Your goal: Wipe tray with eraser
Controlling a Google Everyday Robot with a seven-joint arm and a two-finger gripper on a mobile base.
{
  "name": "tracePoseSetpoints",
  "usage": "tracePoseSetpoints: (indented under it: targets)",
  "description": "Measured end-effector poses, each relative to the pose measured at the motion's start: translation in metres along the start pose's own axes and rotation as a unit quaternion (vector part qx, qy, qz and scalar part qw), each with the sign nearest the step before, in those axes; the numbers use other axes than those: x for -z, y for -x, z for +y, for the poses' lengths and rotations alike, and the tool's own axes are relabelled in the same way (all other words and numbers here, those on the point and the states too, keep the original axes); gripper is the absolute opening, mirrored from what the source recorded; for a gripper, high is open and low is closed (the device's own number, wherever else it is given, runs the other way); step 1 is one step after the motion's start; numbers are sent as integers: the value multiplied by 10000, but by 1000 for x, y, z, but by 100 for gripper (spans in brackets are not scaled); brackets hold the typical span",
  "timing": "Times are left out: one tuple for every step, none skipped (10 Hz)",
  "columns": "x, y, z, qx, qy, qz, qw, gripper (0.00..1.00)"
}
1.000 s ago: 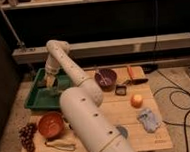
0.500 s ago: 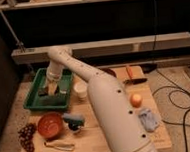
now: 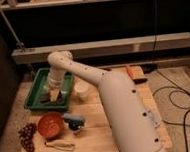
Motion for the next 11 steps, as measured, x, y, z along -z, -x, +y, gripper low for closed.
tracePoseSetpoints:
  targets:
    - [4,-7,-7,-66,-46,-7,10000,0]
    - [9,-13,-17,-95,-117,-15,9999,0]
    - [15,-17,-35,-100,-238,-69,9996,0]
    - [16,-18,-47,-102,-315,-107,9994,0]
    - [17,-19,-54,-106,-362,-132,9992,0]
    - [17,-16,-64,-107,-430,-189,9988,0]
    - [18,-13,-70,-76,-459,-213,9987,0]
    - [16,-4,-74,-1,-459,-228,9987,0]
    - [11,7,-76,80,-437,-237,9987,0]
    - [2,27,-76,227,-383,-244,9987,0]
    - [-4,39,-73,361,-315,-232,9986,0]
